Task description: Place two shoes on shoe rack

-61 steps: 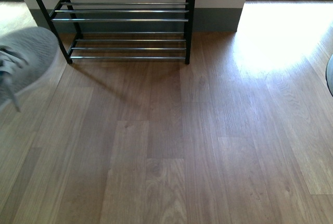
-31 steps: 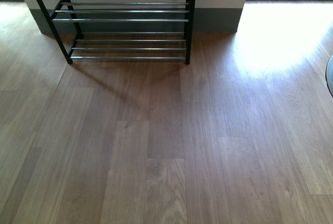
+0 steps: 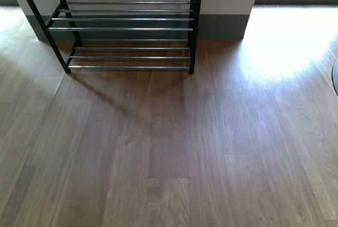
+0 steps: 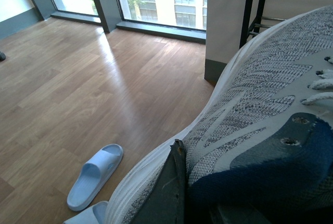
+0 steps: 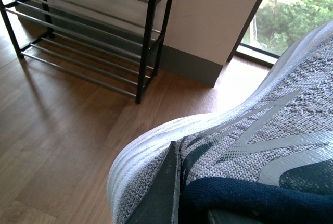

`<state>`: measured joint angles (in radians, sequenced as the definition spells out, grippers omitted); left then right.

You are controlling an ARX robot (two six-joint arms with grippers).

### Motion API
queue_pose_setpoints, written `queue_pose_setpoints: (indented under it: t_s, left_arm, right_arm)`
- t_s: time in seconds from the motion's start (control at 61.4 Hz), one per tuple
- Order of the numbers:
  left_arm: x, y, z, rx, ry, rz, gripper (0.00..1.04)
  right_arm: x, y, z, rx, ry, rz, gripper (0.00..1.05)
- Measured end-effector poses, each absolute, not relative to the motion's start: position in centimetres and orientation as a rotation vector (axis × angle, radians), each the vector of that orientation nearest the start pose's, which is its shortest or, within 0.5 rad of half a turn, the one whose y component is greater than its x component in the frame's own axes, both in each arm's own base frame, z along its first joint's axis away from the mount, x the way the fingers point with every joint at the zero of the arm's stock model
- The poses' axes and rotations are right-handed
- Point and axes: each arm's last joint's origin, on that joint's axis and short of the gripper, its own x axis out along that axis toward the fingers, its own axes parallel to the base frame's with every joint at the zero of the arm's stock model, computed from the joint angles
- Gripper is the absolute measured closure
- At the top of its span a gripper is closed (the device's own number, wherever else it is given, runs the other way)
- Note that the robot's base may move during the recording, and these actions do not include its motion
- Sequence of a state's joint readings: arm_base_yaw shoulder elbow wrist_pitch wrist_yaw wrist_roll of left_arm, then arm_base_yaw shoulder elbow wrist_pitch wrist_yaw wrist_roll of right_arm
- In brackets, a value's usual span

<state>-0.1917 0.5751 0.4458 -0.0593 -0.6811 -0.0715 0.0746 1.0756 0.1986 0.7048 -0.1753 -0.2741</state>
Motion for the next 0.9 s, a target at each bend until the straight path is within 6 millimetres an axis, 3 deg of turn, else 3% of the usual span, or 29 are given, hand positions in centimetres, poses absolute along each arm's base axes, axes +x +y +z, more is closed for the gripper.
queue_pose_setpoints:
  t_s: [0.896]
  left_arm:
    - [13.89, -0.82, 25.61, 0.015, 0.161, 0.499, 1.03]
  right_arm:
    - [19.11, 1.98, 16.92, -0.263, 0.137, 0.278, 1.03]
